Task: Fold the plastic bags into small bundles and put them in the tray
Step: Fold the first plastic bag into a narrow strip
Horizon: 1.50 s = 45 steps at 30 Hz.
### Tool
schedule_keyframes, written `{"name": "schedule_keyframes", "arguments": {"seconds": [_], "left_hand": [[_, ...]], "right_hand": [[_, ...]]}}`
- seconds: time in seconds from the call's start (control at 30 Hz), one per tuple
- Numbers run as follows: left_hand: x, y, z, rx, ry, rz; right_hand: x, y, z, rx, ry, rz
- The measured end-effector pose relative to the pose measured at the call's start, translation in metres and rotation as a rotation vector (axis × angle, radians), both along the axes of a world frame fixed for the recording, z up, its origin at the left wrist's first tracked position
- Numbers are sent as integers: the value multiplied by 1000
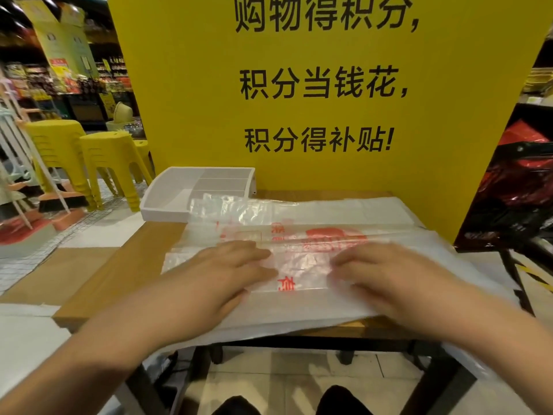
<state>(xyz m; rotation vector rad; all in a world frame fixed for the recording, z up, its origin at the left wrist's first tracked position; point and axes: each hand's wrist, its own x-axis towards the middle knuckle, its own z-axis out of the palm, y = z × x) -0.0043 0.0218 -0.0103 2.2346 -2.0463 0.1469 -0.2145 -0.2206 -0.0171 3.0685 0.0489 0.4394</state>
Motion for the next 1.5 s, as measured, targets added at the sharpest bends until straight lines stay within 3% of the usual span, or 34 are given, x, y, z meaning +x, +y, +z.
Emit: {"name": "schedule_keyframes", "arguments": {"seconds": [0.07, 0.2, 0.57, 0.7, 0.83, 0.97, 1.13, 1.3, 1.4, 1.5], "left_hand": [[0, -9, -5, 94, 57, 70], [4, -4, -18, 217, 177, 128], [12, 11, -34, 137, 199, 217], [14, 16, -25, 19, 102, 183], [15, 16, -19, -19, 79, 199], [17, 18, -13, -53, 184, 199], [29, 7, 18, 101, 355, 244], [53, -12, 30, 138, 246, 394], [47, -17, 27, 54, 156, 451], [37, -14, 7, -31, -57, 436]], "right_hand": [[9, 13, -13, 161, 114, 20], [-3, 2, -17, 300, 257, -141], [-46, -27, -20, 274, 397, -471], [-36, -10, -7, 131, 270, -362], [-25, -1, -8, 131, 180, -228], [-22, -7, -6, 162, 117, -235], [-7, -16, 10, 239, 159, -279], [17, -35, 26, 300, 218, -319], [22, -36, 25, 131, 207, -409], [20, -27, 18, 24, 171, -449]]}}
